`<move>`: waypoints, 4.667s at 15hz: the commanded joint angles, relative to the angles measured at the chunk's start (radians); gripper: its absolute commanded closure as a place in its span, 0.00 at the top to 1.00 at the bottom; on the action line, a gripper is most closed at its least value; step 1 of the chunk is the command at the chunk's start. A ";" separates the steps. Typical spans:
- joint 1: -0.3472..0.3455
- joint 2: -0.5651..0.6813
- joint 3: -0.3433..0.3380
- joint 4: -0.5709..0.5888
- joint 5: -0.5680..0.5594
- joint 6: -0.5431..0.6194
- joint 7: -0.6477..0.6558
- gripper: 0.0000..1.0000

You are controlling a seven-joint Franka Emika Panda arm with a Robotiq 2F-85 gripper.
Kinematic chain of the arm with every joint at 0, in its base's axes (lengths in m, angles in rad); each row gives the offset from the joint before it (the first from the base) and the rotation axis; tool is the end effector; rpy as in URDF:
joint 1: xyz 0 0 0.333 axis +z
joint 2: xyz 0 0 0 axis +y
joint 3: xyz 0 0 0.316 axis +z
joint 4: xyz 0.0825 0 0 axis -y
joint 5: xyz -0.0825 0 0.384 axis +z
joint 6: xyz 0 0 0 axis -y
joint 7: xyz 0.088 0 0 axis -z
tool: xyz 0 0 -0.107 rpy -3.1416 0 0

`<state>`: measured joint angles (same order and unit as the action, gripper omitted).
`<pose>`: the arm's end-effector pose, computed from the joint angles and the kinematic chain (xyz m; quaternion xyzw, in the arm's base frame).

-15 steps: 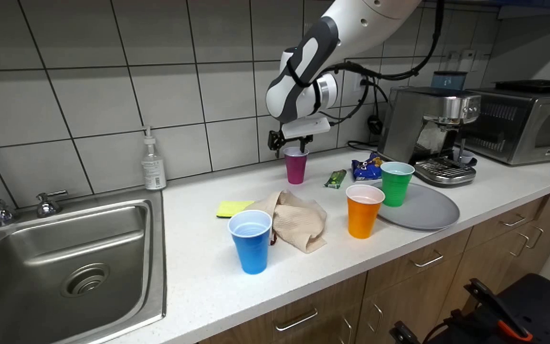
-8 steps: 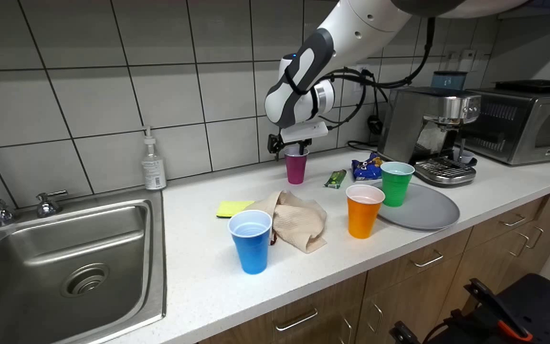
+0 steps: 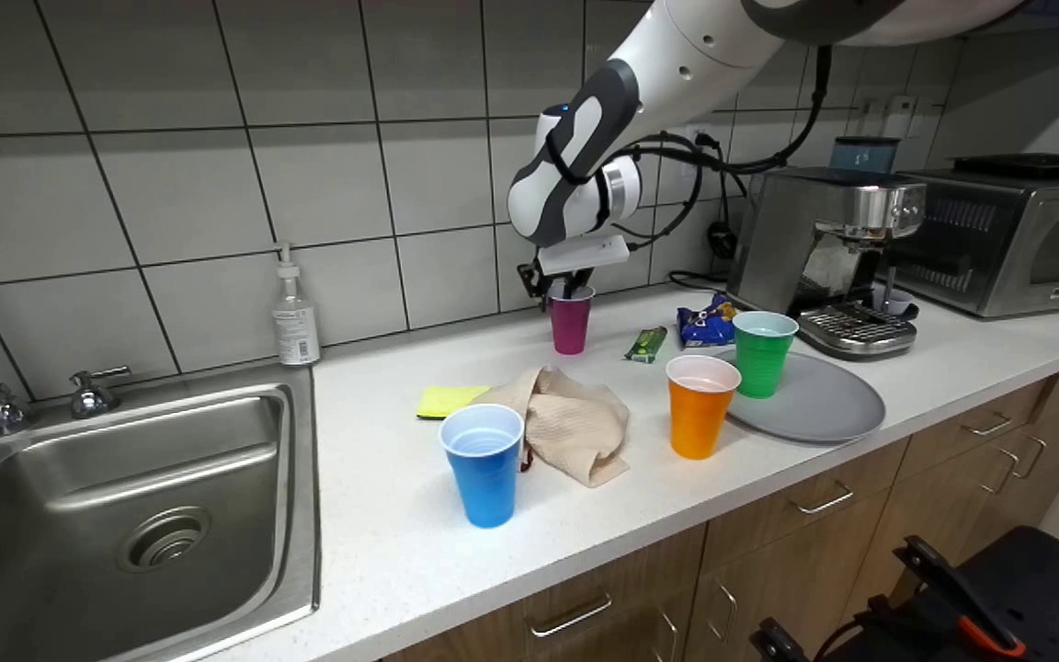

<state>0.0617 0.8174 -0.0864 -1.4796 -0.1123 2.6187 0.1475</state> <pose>0.7463 -0.0025 0.2234 0.9847 -0.0229 0.1639 0.0544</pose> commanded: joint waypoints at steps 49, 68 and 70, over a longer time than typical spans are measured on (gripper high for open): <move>0.085 -0.542 0.016 -0.598 -0.040 -0.019 0.075 0.01; 0.044 -0.833 0.048 -0.859 -0.057 -0.006 0.053 0.01; 0.035 -0.864 0.054 -0.887 -0.063 -0.007 0.053 0.01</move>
<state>0.1329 0.0320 -0.0620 -2.2989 -0.1443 2.6093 0.1946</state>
